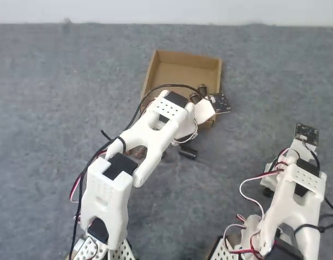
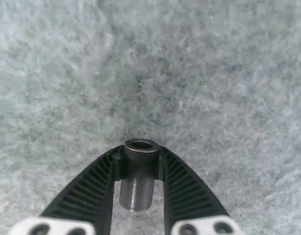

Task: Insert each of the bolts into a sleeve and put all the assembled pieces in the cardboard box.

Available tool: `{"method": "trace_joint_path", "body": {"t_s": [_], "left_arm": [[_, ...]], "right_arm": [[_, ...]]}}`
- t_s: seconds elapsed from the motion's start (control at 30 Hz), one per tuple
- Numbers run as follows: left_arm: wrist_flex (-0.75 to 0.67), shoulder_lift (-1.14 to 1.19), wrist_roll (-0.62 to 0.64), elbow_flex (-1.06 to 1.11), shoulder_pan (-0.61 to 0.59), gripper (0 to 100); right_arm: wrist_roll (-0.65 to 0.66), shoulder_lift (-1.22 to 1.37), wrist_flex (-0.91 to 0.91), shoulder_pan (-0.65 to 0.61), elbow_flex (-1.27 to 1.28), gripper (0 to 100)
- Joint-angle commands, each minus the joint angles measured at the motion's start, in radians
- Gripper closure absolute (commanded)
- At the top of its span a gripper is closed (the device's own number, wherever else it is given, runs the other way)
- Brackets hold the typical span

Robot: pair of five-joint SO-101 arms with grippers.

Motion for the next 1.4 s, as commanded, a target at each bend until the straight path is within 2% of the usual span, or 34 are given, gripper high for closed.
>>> {"method": "trace_joint_path", "body": {"t_s": [0.0, 0.23, 0.5, 0.63, 0.9, 1.2, 1.37], "left_arm": [[0.048, -0.015, 0.057, 0.008, 0.014, 93], [0.077, -0.015, 0.213, 0.008, 0.014, 93], [0.077, -0.046, 0.334, 0.012, 0.005, 93], [0.006, -0.16, 0.385, 0.102, -0.017, 93], [-0.169, -0.341, 0.393, 0.346, -0.02, 93], [-0.313, -0.342, 0.382, 0.355, -0.02, 93], [-0.324, -0.313, 0.272, 0.349, -0.021, 93]], "right_arm": [[0.02, -0.045, -0.018, -0.007, -0.006, 99.1], [0.02, -0.045, -0.018, -0.007, -0.006, 99.1], [0.02, -0.044, -0.018, -0.007, -0.006, 99.0], [0.02, -0.044, -0.018, -0.007, -0.006, 99.0], [0.02, -0.044, -0.018, -0.008, -0.005, 99.0], [0.02, -0.044, -0.018, -0.008, -0.005, 99.1], [0.02, -0.044, -0.018, -0.008, -0.005, 99.1]]}}
